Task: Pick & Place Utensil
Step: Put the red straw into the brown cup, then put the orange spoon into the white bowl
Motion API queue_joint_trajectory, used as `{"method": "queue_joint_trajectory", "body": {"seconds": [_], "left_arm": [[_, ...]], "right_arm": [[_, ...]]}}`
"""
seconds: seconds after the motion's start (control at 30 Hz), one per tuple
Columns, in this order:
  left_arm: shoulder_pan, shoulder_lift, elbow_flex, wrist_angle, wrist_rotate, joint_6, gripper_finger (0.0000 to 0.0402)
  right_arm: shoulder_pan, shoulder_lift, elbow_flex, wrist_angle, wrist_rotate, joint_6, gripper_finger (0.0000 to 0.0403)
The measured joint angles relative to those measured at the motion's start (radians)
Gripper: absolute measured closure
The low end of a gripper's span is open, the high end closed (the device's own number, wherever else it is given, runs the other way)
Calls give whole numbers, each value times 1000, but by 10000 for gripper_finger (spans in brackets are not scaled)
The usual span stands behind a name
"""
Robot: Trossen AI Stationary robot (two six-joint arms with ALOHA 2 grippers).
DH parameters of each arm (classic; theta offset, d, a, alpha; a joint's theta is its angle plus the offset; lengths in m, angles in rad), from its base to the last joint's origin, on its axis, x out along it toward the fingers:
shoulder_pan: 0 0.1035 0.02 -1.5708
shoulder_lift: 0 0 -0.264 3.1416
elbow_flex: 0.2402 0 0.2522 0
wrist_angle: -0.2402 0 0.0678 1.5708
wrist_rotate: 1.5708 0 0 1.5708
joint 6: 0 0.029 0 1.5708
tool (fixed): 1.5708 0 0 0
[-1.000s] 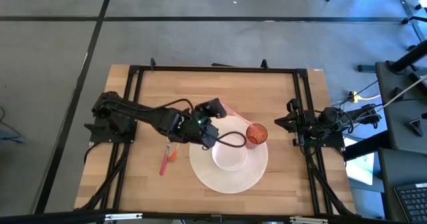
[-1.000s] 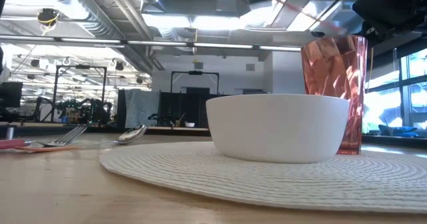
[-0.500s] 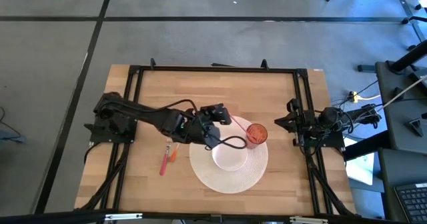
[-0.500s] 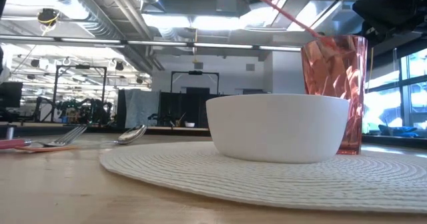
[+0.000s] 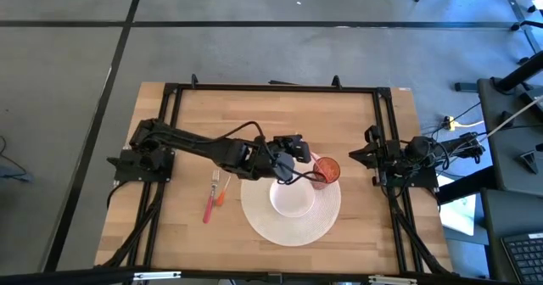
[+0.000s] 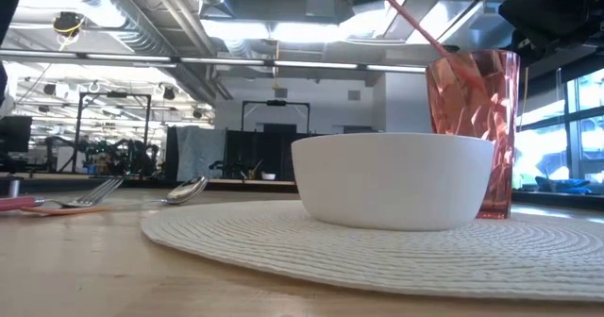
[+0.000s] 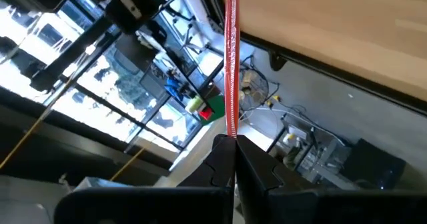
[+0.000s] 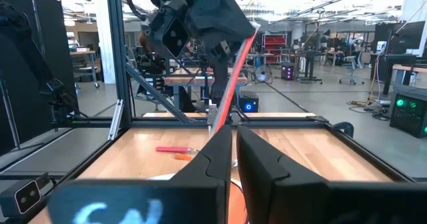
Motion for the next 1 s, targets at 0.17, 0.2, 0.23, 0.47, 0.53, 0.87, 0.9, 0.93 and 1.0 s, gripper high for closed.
{"method": "queue_joint_trajectory", "body": {"seconds": [0.17, 0.2, 0.23, 0.47, 0.53, 0.87, 0.9, 0.93, 1.0], "left_arm": [[4, 11, 0, 2, 33, 2, 398], [6, 16, 1, 5, 44, 2, 398], [7, 18, 1, 8, 57, 1, 398], [2, 21, 0, 37, 68, -39, 387], [-3, 21, 0, 74, 51, -62, 373], [-17, 14, 0, 89, 63, -76, 292], [-17, 14, 0, 102, 64, -78, 286], [-17, 14, 0, 123, 64, -81, 281], [-20, 14, 1, 158, 61, -85, 272]], "right_arm": [[0, 0, 0, -4, 0, -1, 377], [0, 0, 0, -6, 0, -2, 377], [0, 0, 0, -7, 0, -3, 377], [0, 0, 0, -7, 0, -3, 377], [0, 0, 0, -7, 0, -2, 377], [0, 0, 0, -7, 0, -1, 377], [0, 0, 0, -7, 0, -1, 377], [0, 0, 0, -7, 0, -1, 377], [0, 0, 0, -7, 0, 0, 377]]}}
